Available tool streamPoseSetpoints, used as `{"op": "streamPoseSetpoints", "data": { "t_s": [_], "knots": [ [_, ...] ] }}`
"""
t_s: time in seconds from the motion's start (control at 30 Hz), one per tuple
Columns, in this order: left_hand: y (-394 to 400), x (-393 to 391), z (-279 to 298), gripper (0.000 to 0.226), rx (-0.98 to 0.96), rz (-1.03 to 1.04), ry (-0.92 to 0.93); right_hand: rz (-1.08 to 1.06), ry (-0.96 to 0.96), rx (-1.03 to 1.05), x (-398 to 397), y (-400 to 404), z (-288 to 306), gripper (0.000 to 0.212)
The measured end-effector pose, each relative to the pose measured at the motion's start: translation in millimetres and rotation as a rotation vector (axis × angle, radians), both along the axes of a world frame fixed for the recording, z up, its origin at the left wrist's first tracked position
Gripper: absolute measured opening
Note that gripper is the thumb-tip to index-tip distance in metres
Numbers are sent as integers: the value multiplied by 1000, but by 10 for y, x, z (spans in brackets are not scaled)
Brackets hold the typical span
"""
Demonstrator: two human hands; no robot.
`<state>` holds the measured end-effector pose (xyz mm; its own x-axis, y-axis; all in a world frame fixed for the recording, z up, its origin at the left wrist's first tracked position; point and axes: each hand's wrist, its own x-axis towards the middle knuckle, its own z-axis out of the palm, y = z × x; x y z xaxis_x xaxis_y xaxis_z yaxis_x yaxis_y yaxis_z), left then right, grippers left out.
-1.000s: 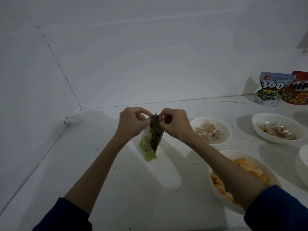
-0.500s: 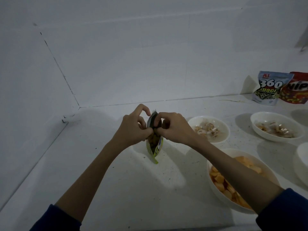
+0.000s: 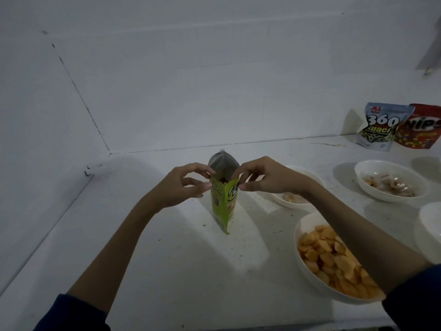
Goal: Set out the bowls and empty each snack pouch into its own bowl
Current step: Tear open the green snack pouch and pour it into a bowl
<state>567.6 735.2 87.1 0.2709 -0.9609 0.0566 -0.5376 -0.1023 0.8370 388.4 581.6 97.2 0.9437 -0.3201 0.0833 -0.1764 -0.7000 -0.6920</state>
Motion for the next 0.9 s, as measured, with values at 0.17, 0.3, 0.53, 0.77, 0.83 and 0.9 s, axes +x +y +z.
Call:
{"op": "streamPoseSetpoints", "data": {
  "t_s": [0.17,0.3,0.53,0.77,0.83,0.9],
  "knots": [
    [-122,-4,-68,16,-242,92,-261,-179,-107,-115,135,61,-123,5],
    [-178,-7,-63,15,-347,227,-219,-311,-142,-150,132,-58,-70,4],
    [-244,-195,-221,14,-411,396,-246,-378,-158,-41,106,-58,-93,17],
    [-273,-269,-205,46,-367,332,-20,-380,-254,99,-24,102,-247,34],
    [-227,-147,-161,55,-299,293,333,-448,-305,85,-23,74,-298,25],
    [-203,40,-176,57,-245,297,382,-477,-340,98,-30,37,-310,21]
  ]
}}
